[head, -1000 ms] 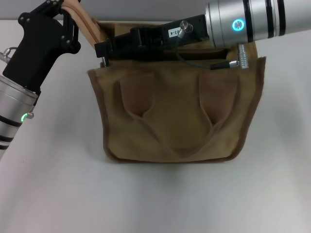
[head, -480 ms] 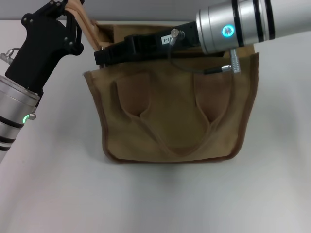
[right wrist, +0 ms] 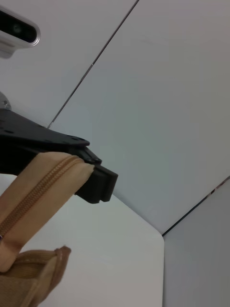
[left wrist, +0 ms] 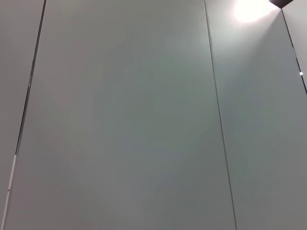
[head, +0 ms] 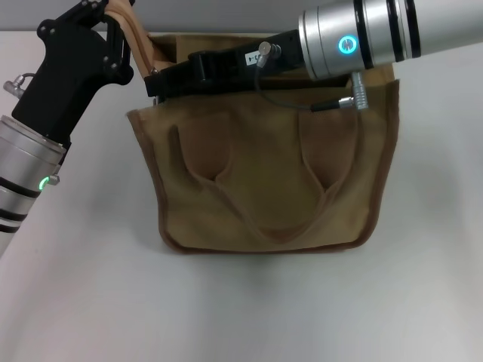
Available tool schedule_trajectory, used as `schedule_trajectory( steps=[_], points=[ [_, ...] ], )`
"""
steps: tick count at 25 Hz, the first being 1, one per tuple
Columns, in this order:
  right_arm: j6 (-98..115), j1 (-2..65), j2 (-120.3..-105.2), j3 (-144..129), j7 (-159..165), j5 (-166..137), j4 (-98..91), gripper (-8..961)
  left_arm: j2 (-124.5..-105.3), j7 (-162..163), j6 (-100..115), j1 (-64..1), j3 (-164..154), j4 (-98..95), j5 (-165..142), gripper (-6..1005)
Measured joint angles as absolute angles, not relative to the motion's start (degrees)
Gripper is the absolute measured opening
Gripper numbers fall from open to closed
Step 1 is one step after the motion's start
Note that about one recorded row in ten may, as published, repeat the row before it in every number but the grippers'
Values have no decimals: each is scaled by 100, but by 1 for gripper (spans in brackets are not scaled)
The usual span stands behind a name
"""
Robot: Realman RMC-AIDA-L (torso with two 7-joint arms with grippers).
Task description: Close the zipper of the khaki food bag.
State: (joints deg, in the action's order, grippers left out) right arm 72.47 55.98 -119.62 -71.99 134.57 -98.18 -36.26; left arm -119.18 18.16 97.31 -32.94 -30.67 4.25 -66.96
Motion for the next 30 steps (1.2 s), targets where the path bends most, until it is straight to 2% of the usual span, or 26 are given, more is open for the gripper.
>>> schedule_trajectory(
  steps=[3,8,14,30],
  points=[
    [7240,5596,-11962,-7199,13455,-9815,-3608,273,-11918,1815,9732,-3297,-3067,427,-6696,75],
    [7235,5535,-11962,-7150,13259,-9811,-3624,94,-11918,1812,9732,-3299,-3064,426,-6708,76],
    [7236,5496,-11956,-7141,13066,-9807,-3615,4,-11917,1810,9737,-3302,-3038,424,-6748,77],
    [7514,4483,-11893,-7117,12721,-9854,-4667,1,-11905,1873,9693,-3156,-2847,357,-6695,79]
  ],
)
